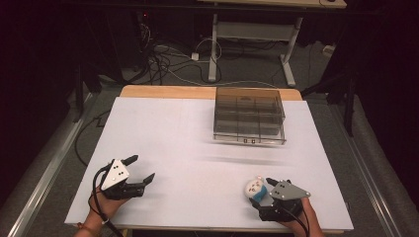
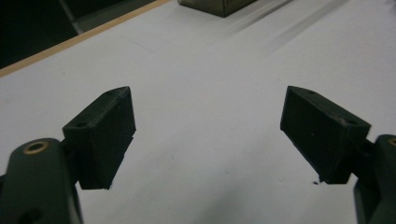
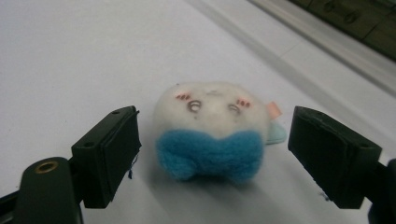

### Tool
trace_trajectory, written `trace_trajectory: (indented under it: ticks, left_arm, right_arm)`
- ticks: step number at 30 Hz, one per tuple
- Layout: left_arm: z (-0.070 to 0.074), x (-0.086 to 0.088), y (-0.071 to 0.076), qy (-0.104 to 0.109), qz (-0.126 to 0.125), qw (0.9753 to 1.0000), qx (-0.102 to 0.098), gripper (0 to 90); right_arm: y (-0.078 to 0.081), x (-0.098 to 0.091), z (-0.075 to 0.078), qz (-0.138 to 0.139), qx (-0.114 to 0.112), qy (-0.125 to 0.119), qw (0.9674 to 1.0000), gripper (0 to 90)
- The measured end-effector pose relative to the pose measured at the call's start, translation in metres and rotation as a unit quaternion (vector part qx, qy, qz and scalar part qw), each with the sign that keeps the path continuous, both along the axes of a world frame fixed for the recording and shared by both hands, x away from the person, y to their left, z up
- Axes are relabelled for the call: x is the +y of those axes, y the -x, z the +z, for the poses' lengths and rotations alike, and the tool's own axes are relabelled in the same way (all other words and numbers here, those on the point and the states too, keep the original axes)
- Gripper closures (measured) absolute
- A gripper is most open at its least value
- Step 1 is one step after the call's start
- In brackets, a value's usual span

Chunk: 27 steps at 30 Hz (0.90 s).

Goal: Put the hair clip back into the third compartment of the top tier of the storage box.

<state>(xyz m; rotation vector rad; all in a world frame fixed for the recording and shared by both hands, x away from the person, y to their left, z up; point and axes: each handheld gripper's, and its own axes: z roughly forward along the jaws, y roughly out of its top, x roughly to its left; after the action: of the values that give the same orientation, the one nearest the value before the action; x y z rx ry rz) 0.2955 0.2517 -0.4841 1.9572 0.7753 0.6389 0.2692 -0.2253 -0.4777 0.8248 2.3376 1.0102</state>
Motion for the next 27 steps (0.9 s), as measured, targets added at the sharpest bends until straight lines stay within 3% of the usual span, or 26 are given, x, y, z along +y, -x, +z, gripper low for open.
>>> trace_trajectory:
  ticks: [5, 10, 13, 21, 24, 27]
  left_arm:
    - [0.0, 0.0, 0.001, -0.005, -0.004, 1.0, -0.004, 17.4]
    - [0.0, -0.002, 0.0, -0.008, -0.007, 0.9999, -0.004, 17.5]
    - [-0.001, -0.004, 0.0, -0.008, -0.01, 0.9999, -0.002, 17.5]
    - [-0.003, -0.005, -0.003, -0.013, -0.022, 0.9997, -0.001, 17.5]
    - [-0.001, -0.004, -0.004, 0.007, -0.027, 0.9996, 0.005, 17.4]
    - [0.002, -0.005, -0.003, -0.002, -0.027, 0.9996, -0.007, 17.3]
  right_arm:
    - [-0.004, 0.004, -0.002, -0.001, 0.009, 0.01, 0.9999, 18.8]
    - [-0.011, 0.013, -0.006, -0.016, 0.033, 0.047, 0.9982, 23.4]
    - [-0.012, 0.013, -0.006, -0.014, 0.04, 0.045, 0.9981, 26.7]
    - [-0.01, 0.011, -0.006, 0.001, 0.038, 0.036, 0.9986, 33.4]
    - [-0.007, 0.011, -0.006, 0.013, 0.027, 0.039, 0.9988, 33.7]
    - [-0.005, 0.011, -0.006, 0.01, 0.021, 0.04, 0.9989, 33.7]
